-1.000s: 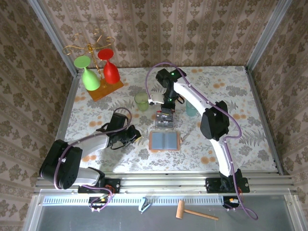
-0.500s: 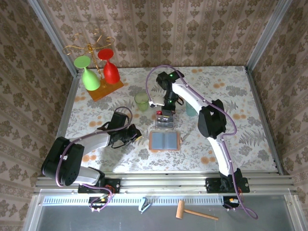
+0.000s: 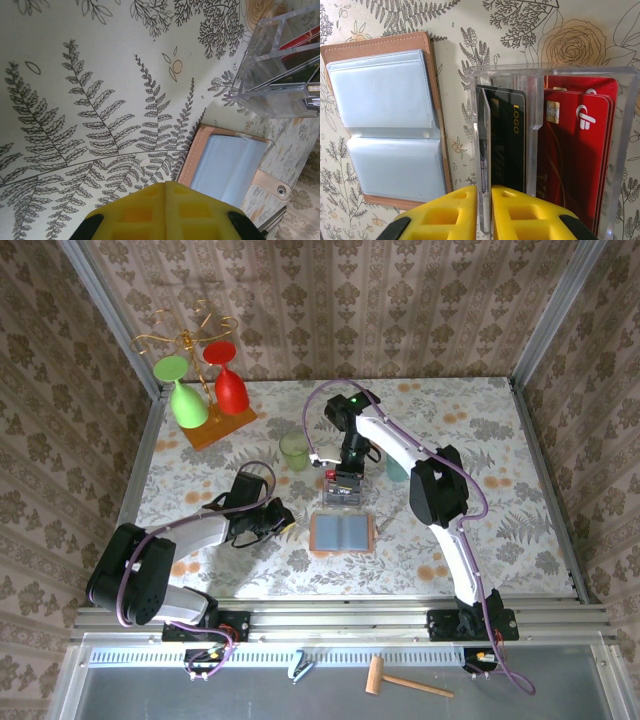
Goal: Take the credit cards out of the card holder
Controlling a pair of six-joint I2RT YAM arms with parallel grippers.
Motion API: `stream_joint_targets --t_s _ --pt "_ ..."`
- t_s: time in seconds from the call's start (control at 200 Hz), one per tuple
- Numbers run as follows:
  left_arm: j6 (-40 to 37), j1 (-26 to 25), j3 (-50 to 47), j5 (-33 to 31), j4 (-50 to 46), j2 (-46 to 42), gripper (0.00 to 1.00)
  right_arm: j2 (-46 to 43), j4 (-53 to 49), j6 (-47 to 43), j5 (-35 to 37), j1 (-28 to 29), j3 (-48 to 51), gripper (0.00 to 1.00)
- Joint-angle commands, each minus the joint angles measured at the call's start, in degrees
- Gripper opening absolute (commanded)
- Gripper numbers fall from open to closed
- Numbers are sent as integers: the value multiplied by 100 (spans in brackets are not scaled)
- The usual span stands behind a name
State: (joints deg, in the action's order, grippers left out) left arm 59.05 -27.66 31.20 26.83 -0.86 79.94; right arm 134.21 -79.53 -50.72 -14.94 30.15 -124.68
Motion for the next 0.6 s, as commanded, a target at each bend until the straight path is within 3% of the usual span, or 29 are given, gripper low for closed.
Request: stream_joint_targets --t_s 0.0,0.595 --pt "-130 42 125 111 16 74 8 -125 -58 99 54 -27 123 17" --pt "-187 42 46 103 42 -139 10 -1007 756 578 557 -18 1089 24"
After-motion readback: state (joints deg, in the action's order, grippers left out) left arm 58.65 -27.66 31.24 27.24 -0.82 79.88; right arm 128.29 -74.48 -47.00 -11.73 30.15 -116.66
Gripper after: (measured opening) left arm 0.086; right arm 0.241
